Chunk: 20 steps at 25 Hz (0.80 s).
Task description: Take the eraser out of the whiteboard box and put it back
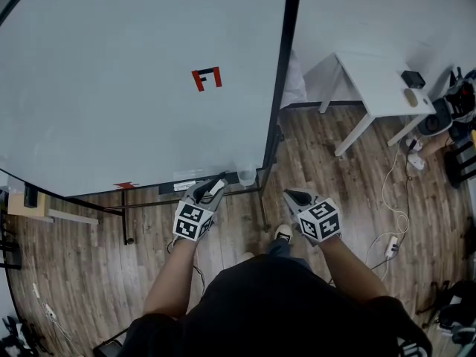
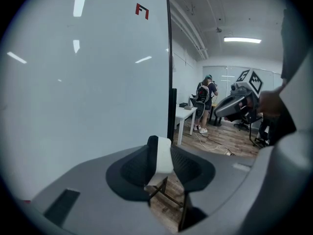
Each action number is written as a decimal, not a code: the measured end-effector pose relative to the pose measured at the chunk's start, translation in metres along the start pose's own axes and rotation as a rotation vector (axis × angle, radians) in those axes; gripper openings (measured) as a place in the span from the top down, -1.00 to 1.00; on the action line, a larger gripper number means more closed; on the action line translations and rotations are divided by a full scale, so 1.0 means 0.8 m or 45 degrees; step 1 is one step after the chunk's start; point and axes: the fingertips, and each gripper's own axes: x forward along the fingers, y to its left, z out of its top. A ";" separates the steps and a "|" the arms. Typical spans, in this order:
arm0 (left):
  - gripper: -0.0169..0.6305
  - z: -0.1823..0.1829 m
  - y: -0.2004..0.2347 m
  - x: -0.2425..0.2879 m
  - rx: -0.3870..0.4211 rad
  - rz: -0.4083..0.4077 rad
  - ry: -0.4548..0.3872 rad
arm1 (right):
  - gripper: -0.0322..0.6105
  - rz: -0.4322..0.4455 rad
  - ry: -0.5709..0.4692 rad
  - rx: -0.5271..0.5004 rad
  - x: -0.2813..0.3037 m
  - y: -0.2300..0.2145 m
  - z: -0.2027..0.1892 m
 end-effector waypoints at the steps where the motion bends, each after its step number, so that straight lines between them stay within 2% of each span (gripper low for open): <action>1: 0.50 -0.002 0.001 -0.003 0.000 0.004 0.001 | 0.91 -0.002 0.000 -0.003 0.000 0.002 0.001; 20: 0.50 -0.018 0.004 -0.036 -0.009 0.030 -0.004 | 0.91 -0.044 -0.007 0.004 -0.007 0.013 -0.005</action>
